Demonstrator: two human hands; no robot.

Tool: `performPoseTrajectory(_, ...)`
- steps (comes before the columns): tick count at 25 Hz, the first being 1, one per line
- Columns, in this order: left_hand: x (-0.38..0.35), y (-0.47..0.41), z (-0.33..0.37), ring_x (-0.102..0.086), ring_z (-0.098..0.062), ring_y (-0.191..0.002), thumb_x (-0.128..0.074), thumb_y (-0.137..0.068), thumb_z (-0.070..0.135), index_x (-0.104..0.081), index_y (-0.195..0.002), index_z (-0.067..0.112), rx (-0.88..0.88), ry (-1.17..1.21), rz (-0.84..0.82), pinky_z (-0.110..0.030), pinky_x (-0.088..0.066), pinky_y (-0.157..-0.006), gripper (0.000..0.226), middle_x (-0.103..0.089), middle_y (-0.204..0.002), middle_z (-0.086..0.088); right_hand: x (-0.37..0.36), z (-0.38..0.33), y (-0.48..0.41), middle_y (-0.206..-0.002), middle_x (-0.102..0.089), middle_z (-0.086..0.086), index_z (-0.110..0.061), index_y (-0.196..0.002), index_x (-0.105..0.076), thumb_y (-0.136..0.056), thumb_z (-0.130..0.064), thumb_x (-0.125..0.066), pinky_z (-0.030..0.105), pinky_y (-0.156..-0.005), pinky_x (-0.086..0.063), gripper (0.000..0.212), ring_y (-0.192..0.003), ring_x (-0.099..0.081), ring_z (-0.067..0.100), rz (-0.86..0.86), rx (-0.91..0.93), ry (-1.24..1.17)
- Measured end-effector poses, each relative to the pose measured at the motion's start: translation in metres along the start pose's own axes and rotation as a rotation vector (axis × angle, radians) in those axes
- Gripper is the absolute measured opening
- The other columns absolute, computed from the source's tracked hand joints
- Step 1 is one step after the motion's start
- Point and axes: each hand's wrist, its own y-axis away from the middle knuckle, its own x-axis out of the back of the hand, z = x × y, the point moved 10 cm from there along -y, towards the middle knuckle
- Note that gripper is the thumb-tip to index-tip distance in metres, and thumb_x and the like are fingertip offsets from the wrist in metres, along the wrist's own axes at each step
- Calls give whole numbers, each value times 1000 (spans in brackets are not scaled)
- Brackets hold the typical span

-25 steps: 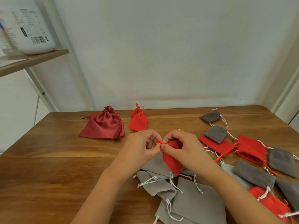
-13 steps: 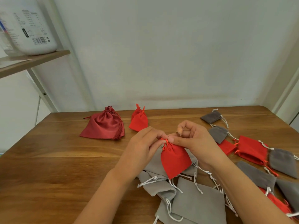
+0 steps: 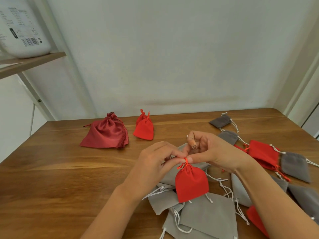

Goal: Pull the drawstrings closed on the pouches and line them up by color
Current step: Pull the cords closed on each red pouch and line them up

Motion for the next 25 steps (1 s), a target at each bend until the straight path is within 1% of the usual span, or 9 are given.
performPoseTrajectory(5,2,0,-4,-55,9,-75,-69,-79,30,-71,-83,17,38,8,-23,-6,-40,-67,13,-67,-82,12,-10,-2,0,-79,-64,6,-8,-81,-41,-81,18,-59,16,-62,-47,32,-68,-58,8,-26,-14,99)
performPoseTrajectory(7,1,0,-8,-55,3,-69,-69,-79,34,-71,-81,19,52,-36,-40,-8,-41,-63,15,-67,-77,11,-10,0,0,-79,-61,7,-10,-81,-39,-83,20,-56,16,-59,-43,35,-67,-53,8,2,-20,173)
performPoseTrajectory(10,8,-1,-15,-51,3,-65,-68,-78,41,-70,-78,21,104,-122,-4,-6,-38,-61,20,-60,-70,19,0,-4,1,-80,-55,8,-17,-77,-37,-79,10,-58,24,-61,-37,35,-70,-42,13,123,20,421)
performPoseTrajectory(12,6,-1,-19,-52,4,-68,-70,-79,39,-69,-79,24,151,-117,-23,-6,-38,-64,15,-55,-71,26,9,-12,4,-80,-56,3,-21,-75,-37,-78,1,-61,25,-63,-37,34,-71,-42,11,212,70,617)
performPoseTrajectory(15,-6,2,-25,-56,0,-72,-69,-84,27,-66,-80,28,262,36,-114,-11,-42,-67,6,-61,-73,19,11,-22,5,-78,-53,-2,-20,-75,-37,-79,-4,-62,28,-61,-40,30,-70,-46,13,257,124,781)
performPoseTrajectory(17,-9,3,-28,-57,0,-71,-69,-85,21,-64,-78,33,340,136,-140,-13,-43,-68,15,-64,-75,16,4,-26,4,-76,-50,1,-22,-74,-36,-80,-3,-61,35,-62,-40,32,-70,-45,19,265,163,837)
performPoseTrajectory(20,-9,5,-30,-51,4,-66,-67,-86,16,-63,-76,33,397,235,-175,-12,-40,-66,21,-61,-70,19,-8,-34,4,-73,-45,1,-26,-71,-32,-78,0,-59,36,-61,-36,38,-68,-39,17,263,272,921)
performPoseTrajectory(23,-9,5,-33,-49,1,-65,-66,-86,17,-65,-77,27,432,335,-179,-16,-41,-65,13,-59,-67,18,-16,-40,3,-75,-41,-5,-26,-71,-30,-77,-9,-54,32,-60,-34,30,-69,-38,16,249,368,993)
performPoseTrajectory(25,-7,5,-36,-50,1,-66,-66,-85,24,-65,-79,24,445,342,-127,-15,-41,-65,6,-59,-68,17,-12,-43,5,-76,-41,-5,-30,-70,-28,-76,-16,-49,31,-60,-34,26,-71,-41,18,291,393,970)
